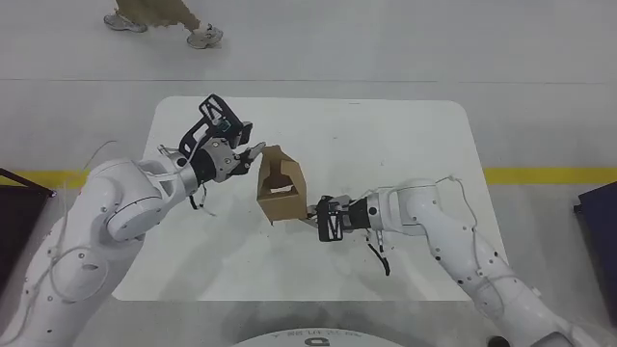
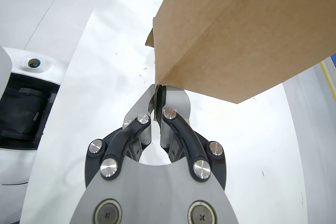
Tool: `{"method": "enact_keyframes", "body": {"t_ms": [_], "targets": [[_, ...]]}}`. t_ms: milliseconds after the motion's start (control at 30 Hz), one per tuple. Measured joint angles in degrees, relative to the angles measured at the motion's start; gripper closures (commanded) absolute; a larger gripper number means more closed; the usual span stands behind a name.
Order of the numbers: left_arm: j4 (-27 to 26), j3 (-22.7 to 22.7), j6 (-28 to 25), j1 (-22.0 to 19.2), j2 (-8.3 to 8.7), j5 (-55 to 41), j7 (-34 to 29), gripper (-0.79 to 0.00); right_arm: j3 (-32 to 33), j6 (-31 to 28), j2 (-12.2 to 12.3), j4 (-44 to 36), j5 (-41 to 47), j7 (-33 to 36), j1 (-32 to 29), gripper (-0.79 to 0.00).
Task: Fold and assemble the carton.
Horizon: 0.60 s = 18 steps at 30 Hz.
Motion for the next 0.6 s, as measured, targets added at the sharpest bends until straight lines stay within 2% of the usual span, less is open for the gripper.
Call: {"method": "enact_keyframes", "body": {"t_ms": [100, 167, 300, 600], "targets": [[-0.2, 0.4, -0.5, 0.4, 0.0, 0.1, 0.0, -0.354, -0.2, 0.0, -0.1, 0.3, 0.5, 0.5, 0.1, 0.0], [-0.3, 0.6, -1.2, 0.5, 0.02, 0.0, -0.2, -0.317, -0.2, 0.0, -0.1, 0.4, 0.8, 0.8, 0.2, 0.0], [-0.7, 0.9, -2.5, 0.3, 0.05, -0.7, -0.4, 0.0, -0.4, 0.0, -0.2, 0.9, 1.6, 1.7, 0.4, 0.0], [-0.8, 2.9, -6.5, -0.6, -0.03, -3.3, -0.2, 0.0, -0.9, 0.4, -0.4, 2.1, 4.4, 4.6, 0.7, 0.0]]}}
